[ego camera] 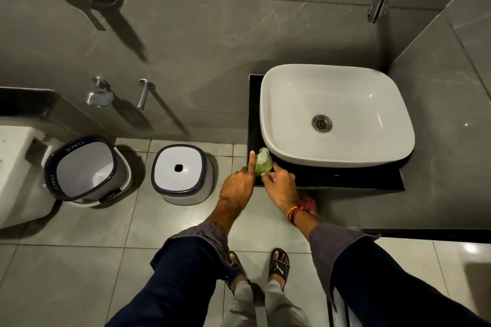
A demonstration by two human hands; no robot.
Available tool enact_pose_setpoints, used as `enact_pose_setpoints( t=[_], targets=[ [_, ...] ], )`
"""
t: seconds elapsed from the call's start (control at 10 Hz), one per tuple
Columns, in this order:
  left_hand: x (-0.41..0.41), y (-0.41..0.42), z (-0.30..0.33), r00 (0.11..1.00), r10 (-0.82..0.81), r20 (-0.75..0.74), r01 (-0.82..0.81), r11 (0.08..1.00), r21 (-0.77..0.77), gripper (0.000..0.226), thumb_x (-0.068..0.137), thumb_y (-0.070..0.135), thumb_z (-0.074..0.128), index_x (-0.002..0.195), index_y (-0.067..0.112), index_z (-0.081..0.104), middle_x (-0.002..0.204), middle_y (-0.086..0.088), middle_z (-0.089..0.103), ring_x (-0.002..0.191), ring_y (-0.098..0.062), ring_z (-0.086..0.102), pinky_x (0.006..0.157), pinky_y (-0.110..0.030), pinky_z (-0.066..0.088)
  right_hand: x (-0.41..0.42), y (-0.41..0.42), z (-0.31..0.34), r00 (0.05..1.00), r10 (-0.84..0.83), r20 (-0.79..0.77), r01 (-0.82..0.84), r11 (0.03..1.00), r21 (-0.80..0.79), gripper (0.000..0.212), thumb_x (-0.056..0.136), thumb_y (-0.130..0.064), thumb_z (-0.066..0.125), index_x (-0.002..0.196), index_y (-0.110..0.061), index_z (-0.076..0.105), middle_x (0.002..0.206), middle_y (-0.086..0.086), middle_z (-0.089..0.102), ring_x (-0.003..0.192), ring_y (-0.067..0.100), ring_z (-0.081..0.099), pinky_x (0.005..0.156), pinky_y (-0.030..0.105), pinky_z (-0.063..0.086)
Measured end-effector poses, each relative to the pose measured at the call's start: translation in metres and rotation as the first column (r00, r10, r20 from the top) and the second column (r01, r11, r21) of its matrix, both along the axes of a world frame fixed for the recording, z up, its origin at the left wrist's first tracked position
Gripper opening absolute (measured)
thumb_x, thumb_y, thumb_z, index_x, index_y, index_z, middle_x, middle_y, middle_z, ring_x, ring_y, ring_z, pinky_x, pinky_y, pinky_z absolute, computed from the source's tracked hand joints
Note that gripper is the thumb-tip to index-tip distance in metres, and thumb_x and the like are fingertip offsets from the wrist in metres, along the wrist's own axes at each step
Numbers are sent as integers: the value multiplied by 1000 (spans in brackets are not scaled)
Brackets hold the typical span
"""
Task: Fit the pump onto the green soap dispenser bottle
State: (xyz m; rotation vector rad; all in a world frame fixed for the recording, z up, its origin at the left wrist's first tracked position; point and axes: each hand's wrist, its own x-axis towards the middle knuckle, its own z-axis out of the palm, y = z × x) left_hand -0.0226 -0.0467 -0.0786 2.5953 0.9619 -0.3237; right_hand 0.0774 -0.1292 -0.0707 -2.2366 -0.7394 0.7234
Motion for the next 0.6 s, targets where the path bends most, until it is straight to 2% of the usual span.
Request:
enact_pose_setpoints(
  t=[0.1,0.2,0.3,0.4,0.5,0.6],
  targets=[
    [7,6,5,1000,10,1,-10,1000,-29,83,103,9,49,160,14,-12,125,-19,61,99,-36,67,83,-47,55,-3,6,-4,998,-28,-58,30,999,24,33,91,-8,62,124,-5,58,101,14,75,95,26,72,79,27,56],
    [9,10,9,1000,27,11,-27,999,-37,83,103,10,51,160,15,-9,128,-20,60,103,-38,66,85,-47,54,-4,12,-4,984,-55,-170,62,997,35,42,90,-5,64,131,-4,54,123,17,69,116,26,66,95,30,52],
    [9,16,9,998,60,32,-58,997,-50,89,100,10,56,161,18,-9,126,-20,62,102,-37,67,83,-45,55,-5,18,-6,977,-40,-210,51,998,46,47,90,-5,64,135,-7,51,130,16,65,121,24,63,97,29,50],
    [8,21,5,998,37,52,-36,999,-17,90,99,6,56,161,17,-8,121,-19,64,96,-36,68,79,-45,56,-3,20,-3,989,-47,-143,50,999,14,37,91,-7,62,127,-5,56,119,18,70,112,29,68,92,33,55],
    [6,27,3,997,-17,70,12,997,74,94,93,-1,55,160,14,-9,116,-18,66,89,-37,68,71,-46,53,1,18,6,984,-95,149,105,992,-63,15,91,-15,57,99,-4,63,90,18,72,85,35,70,68,33,54],
    [2,35,9,993,-29,114,12,989,145,93,90,-1,56,159,8,-7,117,-20,67,95,-37,66,76,-46,54,10,7,27,912,15,410,31,994,-105,17,90,-25,57,88,-8,61,83,15,69,75,36,67,58,34,51]
  ],
)
